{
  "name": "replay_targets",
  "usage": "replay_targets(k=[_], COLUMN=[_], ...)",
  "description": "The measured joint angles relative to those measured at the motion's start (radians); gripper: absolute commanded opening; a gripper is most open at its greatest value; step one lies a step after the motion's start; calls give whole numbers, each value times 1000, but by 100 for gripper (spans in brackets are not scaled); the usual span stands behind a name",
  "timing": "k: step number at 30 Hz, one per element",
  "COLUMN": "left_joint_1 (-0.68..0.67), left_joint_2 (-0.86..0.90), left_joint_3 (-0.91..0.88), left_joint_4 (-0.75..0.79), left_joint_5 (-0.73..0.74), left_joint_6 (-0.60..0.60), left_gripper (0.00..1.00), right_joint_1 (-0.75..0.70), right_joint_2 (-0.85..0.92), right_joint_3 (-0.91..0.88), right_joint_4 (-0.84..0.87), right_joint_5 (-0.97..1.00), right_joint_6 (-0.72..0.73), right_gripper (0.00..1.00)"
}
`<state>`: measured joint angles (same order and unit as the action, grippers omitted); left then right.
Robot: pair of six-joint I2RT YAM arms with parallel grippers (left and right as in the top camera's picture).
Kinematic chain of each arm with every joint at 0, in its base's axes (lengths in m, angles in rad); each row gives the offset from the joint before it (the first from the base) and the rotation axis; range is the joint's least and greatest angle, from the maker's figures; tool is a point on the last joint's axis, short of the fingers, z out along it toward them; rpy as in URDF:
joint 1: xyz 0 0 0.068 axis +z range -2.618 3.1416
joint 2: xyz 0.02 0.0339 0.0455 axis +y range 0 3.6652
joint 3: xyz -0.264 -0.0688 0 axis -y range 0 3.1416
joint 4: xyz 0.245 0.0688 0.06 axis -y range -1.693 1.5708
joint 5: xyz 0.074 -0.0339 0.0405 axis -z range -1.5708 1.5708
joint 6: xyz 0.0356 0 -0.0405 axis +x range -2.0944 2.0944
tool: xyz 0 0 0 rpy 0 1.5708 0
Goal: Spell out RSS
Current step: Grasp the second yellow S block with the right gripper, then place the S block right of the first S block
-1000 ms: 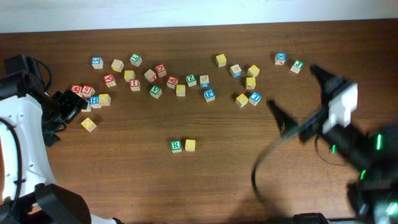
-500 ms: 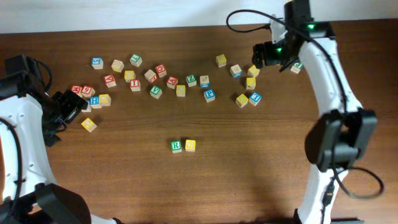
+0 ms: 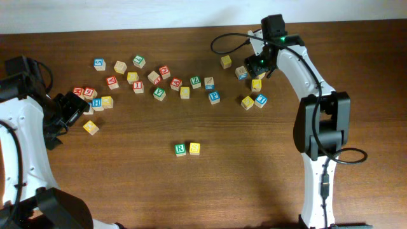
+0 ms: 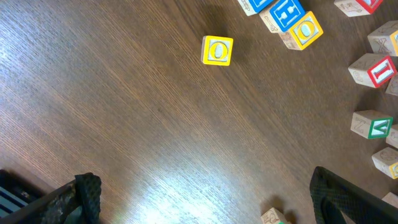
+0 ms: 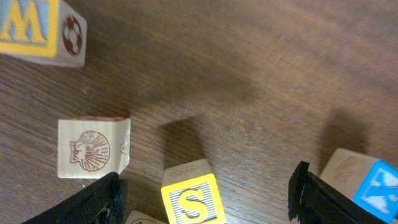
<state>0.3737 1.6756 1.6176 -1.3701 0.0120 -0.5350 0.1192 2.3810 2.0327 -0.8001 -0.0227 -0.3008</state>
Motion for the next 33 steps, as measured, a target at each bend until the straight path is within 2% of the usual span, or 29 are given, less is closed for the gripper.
replay_targets(k=[2, 3, 5, 6, 11, 13, 14, 15, 16, 23, 29, 33], left_joint_1=[0, 0, 0, 0, 0, 0, 0, 0, 0, 0, 0, 0], left_joint_2=[0, 0, 0, 0, 0, 0, 0, 0, 0, 0, 0, 0], left_joint_3=[0, 0, 0, 0, 0, 0, 0, 0, 0, 0, 0, 0], left_joint_4=[0, 0, 0, 0, 0, 0, 0, 0, 0, 0, -1, -1], left_joint_5=[0, 0, 0, 0, 0, 0, 0, 0, 0, 0, 0, 0], left_joint_6=[0, 0, 0, 0, 0, 0, 0, 0, 0, 0, 0, 0], left_gripper=[99, 99, 99, 99, 99, 99, 99, 99, 99, 99, 99, 99], right_joint_1=[-1, -2, -6, -9, -21, -21, -21, -21, -21, -21, -20, 39], right_joint_2=[18, 24, 31, 31, 31, 31, 31, 31, 31, 31, -1, -191], right_joint_3=[0, 0, 0, 0, -3, -14, -19, -22, -22, -17, 152, 283], right_joint_4=[-4, -4, -7, -7, -25, -26, -27, -31, -30, -48, -288, -641], right_joint_5=[0, 0, 0, 0, 0, 0, 1, 0, 0, 0, 0, -32], right_joint_6=[-3, -3, -12, -11, -13, -14, -11, -13, -13, 29, 78, 132], right_gripper=[72, 61, 61, 57, 57, 43, 43, 38, 29, 26, 26, 26])
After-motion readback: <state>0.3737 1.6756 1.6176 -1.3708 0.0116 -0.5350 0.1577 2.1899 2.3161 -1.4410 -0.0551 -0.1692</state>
